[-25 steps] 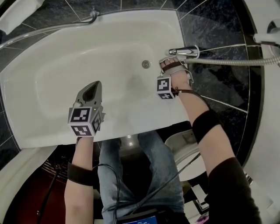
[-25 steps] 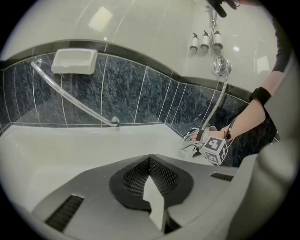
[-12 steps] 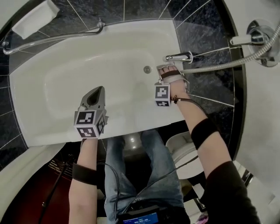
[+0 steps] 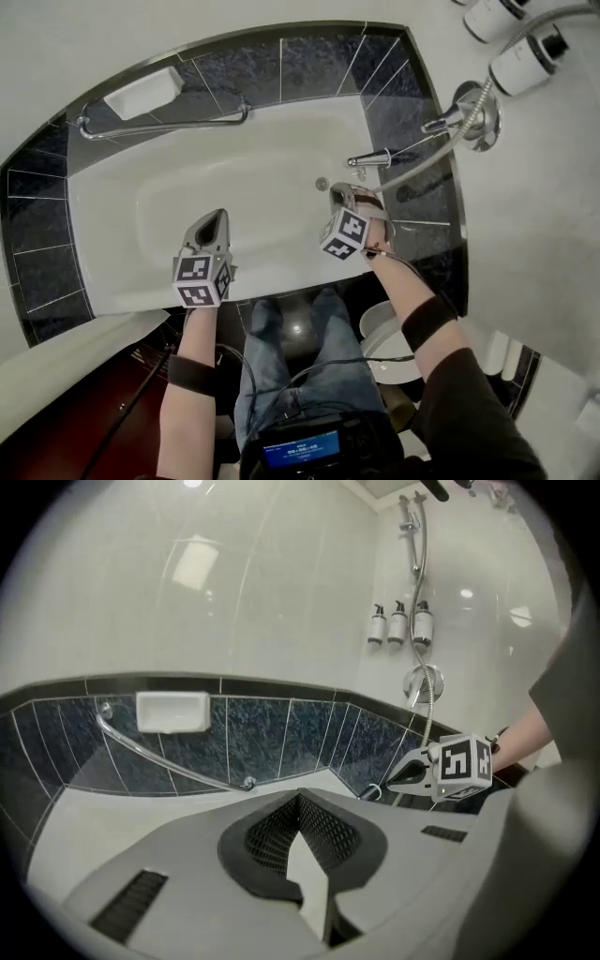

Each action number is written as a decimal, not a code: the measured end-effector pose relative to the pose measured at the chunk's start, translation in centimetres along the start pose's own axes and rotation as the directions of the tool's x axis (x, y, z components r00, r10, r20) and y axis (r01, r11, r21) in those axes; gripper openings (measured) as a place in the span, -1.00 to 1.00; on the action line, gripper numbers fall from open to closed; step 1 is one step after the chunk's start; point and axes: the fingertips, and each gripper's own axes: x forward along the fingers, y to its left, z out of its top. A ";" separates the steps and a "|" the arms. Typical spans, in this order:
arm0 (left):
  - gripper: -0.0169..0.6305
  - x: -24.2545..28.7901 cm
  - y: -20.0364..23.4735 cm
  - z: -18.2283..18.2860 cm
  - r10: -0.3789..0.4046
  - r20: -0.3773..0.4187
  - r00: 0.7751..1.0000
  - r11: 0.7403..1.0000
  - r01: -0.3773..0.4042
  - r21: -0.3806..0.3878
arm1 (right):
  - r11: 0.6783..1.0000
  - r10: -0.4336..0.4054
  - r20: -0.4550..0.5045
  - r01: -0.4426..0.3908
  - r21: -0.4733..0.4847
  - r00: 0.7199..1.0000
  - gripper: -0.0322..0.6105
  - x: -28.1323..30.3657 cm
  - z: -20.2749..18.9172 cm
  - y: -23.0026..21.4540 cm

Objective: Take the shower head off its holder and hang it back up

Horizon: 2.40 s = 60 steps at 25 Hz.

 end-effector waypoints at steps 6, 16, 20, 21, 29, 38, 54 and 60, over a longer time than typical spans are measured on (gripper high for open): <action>-0.95 -6.2 0.2 5.3 0.033 0.057 0.998 0.999 -0.033 -0.002 | 0.893 -0.010 0.157 -0.062 0.445 0.987 -0.83 -8.3 3.0 -3.6; -0.95 -15.1 2.1 12.9 0.100 0.174 0.980 0.995 -0.100 -0.008 | 0.691 -0.161 0.318 -0.123 0.712 0.934 -0.83 -19.7 4.7 -9.9; -0.95 -17.2 1.5 14.6 0.107 0.224 0.969 0.994 -0.112 0.006 | 0.682 -0.197 0.355 -0.132 0.719 0.914 -0.83 -22.9 4.6 -11.7; -0.95 -17.6 1.3 14.8 0.109 0.235 0.966 0.994 -0.113 0.006 | 0.674 -0.211 0.363 -0.134 0.726 0.908 -0.83 -23.7 4.5 -12.2; -0.95 -20.6 -0.3 16.5 0.105 0.283 0.953 0.994 -0.110 0.002 | 0.650 -0.285 0.376 -0.111 0.752 0.882 -0.83 -28.2 2.5 -14.5; -0.95 -20.9 -1.3 16.3 0.091 0.291 0.952 0.995 -0.095 0.000 | 0.639 -0.295 0.353 -0.091 0.763 0.888 -0.83 -29.0 0.1 -13.7; -0.95 -19.3 -2.6 16.7 0.087 0.282 0.955 0.995 -0.095 0.017 | 0.624 -0.273 0.283 -0.054 0.779 0.919 -0.83 -26.8 -4.9 -12.0; -0.95 -17.5 -3.2 16.2 0.071 0.256 0.964 0.996 -0.080 0.028 | 0.628 -0.239 0.227 -0.029 0.778 0.944 -0.82 -25.1 -8.1 -10.2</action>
